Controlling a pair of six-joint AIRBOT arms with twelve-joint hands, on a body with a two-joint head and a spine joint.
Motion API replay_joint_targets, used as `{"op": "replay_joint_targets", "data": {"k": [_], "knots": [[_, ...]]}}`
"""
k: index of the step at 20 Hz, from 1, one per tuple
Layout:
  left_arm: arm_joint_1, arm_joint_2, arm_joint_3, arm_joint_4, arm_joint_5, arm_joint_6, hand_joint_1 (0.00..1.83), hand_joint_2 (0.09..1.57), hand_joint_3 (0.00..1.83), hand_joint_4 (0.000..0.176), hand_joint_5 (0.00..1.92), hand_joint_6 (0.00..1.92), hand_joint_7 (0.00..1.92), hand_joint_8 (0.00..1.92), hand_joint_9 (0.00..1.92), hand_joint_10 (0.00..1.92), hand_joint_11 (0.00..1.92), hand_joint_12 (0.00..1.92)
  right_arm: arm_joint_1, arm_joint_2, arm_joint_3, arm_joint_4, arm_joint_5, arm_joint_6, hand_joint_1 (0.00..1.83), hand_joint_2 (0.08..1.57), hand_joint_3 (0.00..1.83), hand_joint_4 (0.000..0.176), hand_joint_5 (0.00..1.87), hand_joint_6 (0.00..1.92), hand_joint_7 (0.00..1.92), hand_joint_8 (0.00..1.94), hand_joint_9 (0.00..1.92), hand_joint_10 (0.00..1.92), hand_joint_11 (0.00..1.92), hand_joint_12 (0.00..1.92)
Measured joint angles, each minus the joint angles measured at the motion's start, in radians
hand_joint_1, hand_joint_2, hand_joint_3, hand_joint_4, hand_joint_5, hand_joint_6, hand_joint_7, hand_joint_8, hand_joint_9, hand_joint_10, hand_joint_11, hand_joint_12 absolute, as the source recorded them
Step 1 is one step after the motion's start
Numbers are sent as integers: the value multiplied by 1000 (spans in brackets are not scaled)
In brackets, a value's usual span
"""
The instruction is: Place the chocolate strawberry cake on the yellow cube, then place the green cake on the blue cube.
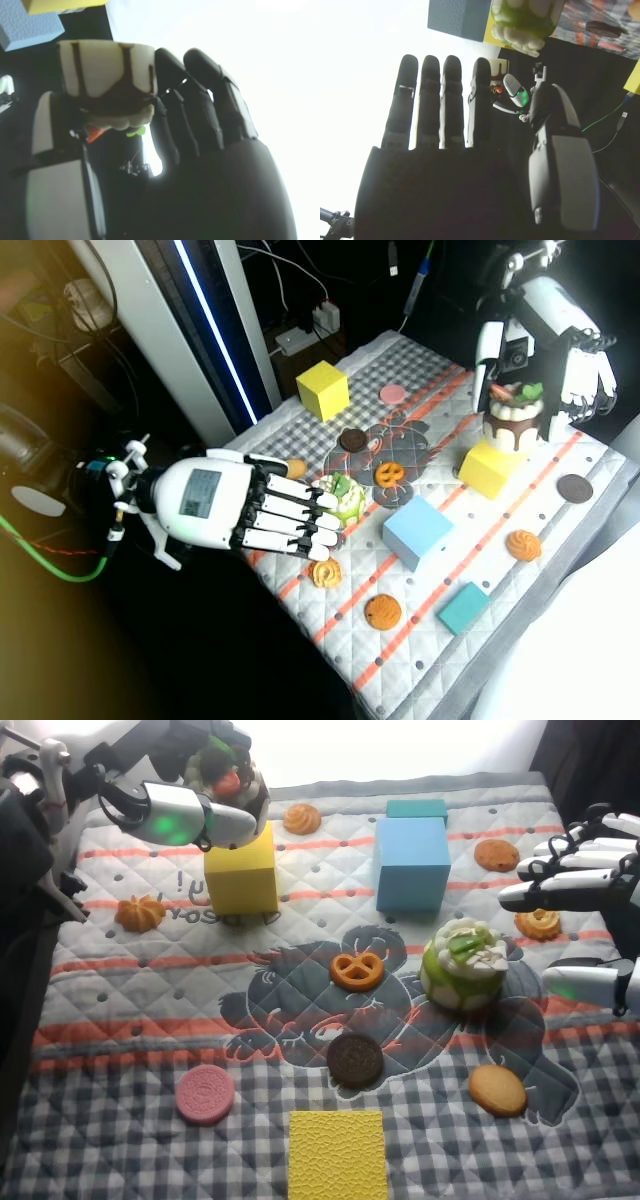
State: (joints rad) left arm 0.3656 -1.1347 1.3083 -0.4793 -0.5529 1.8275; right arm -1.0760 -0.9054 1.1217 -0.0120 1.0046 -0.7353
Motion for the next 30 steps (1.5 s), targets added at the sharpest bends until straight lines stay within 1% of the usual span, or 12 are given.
{"op": "replay_joint_targets", "data": {"k": [3,7,10,13,18,19,22,23,24,25,26,30], "knots": [[1,-14,15,-17,2,1,1009,1009,0,0,744,2,756,764,680,1148,304,1673,0,-5,1,-2,0,0,458,1218,0,64,572,1,473,1,365,0,0,832],[7,-35,26,-37,2,0,1030,999,0,0,751,3,744,798,624,1213,218,1701,0,-8,5,0,0,0,478,1225,1,74,547,0,454,0,350,0,0,819],[19,-36,26,-45,-3,1,1048,1002,1,0,750,3,757,814,669,1182,290,1638,0,-11,5,-3,-1,0,483,1226,0,67,546,5,447,4,347,2,0,802],[23,-46,32,-56,-11,1,1038,999,0,0,744,1,753,818,679,1171,292,1680,0,-11,5,-3,0,0,440,1227,0,79,541,3,449,2,353,3,5,828],[41,-61,45,-71,-1,-16,962,1001,0,0,738,4,772,766,756,1199,376,1728,0,-11,5,-3,0,0,426,1220,0,44,557,2,450,0,349,0,0,838],[43,-61,50,-71,-2,-16,974,1004,0,0,737,2,764,780,762,1255,395,1756,0,-11,5,-4,0,0,443,1218,0,63,546,0,449,0,350,1,0,847],[50,-66,56,-87,0,-20,966,1003,0,0,727,0,749,768,752,1283,365,1754,0,-13,5,-2,0,0,430,1222,2,72,539,0,440,0,348,0,0,830],[51,-72,62,-87,-1,-22,942,987,0,0,741,3,754,757,678,1218,237,1727,0,-13,5,-2,0,0,426,1225,1,85,528,0,431,2,336,3,13,818],[51,-73,63,-91,-1,-23,939,957,0,3,748,3,766,700,675,1126,194,1685,0,-13,5,-4,0,0,427,1231,4,80,527,0,435,3,346,6,13,817],[55,-73,66,-90,-1,-23,905,931,0,31,731,0,763,652,674,1045,170,1622,0,-13,5,-3,0,0,438,1230,2,82,532,2,439,4,349,6,12,813],[57,-74,67,-97,-2,-23,894,918,0,36,723,0,763,619,677,1025,164,1624,0,-13,5,-2,0,0,442,1231,2,83,532,2,438,3,346,4,6,808],[60,-74,67,-102,-3,-23,802,899,0,31,686,0,724,562,659,1012,198,1598,0,-13,5,-3,0,1,445,1230,1,79,536,0,435,0,345,1,0,800]]}}
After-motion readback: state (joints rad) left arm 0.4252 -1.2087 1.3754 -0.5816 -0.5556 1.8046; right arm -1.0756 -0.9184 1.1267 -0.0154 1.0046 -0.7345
